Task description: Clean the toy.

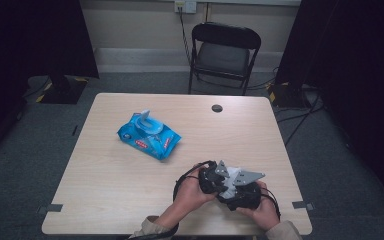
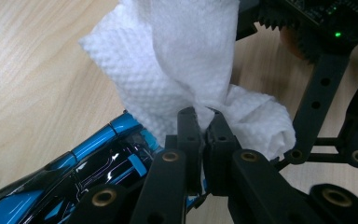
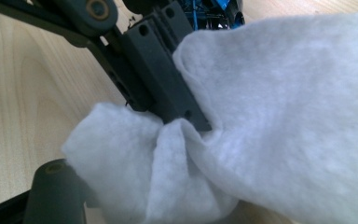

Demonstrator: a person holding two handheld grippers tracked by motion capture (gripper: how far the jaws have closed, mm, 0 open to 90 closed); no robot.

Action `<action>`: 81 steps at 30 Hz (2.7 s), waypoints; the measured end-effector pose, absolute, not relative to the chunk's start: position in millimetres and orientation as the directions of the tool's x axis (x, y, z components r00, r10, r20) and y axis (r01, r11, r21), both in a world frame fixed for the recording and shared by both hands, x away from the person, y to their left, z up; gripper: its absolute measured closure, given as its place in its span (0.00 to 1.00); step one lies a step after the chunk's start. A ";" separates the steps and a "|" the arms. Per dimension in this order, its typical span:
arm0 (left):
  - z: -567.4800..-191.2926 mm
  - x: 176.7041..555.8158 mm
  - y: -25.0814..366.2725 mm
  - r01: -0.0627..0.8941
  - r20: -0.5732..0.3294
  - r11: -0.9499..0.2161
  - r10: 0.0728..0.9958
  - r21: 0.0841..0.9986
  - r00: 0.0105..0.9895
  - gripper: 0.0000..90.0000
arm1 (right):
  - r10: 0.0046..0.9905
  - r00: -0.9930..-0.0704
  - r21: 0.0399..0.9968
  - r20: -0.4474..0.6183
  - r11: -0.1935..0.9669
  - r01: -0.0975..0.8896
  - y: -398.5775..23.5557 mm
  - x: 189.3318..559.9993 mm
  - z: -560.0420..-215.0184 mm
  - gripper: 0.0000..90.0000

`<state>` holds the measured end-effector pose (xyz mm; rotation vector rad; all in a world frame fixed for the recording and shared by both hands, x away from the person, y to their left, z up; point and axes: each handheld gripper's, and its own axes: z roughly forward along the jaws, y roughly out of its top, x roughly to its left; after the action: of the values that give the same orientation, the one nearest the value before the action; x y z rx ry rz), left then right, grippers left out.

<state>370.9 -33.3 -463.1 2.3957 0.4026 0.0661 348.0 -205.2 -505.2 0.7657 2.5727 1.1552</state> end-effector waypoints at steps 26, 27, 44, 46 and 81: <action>-448.6 388.7 -3.0 0.334 -0.069 -0.684 0.384 0.649 0.921 0.96 | 0.542 -0.840 0.744 0.015 0.555 0.371 -205.2 347.9 -505.1 0.28; -448.2 389.6 -1.1 0.334 -0.064 -0.688 0.387 0.644 0.920 0.96 | 0.542 -0.840 0.744 0.015 0.555 0.371 -205.2 347.9 -505.1 0.28; -449.5 400.7 22.1 0.372 -0.042 -0.694 0.443 0.617 0.895 0.96 | 0.542 -0.840 0.745 0.015 0.555 0.371 -205.2 347.9 -505.2 0.28; -449.5 401.5 25.0 0.369 -0.021 -0.700 0.452 0.611 0.892 0.96 | 0.542 -0.840 0.745 0.015 0.555 0.371 -205.2 347.9 -505.2 0.28; -454.0 403.2 75.0 0.439 -0.070 -0.652 0.511 0.618 0.857 0.97 | 0.542 -0.841 0.744 0.015 0.555 0.371 -205.2 348.0 -505.2 0.28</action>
<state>403.2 75.0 -454.0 2.3792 0.6868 0.1446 348.0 -205.2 -505.2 0.7669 2.5743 1.1559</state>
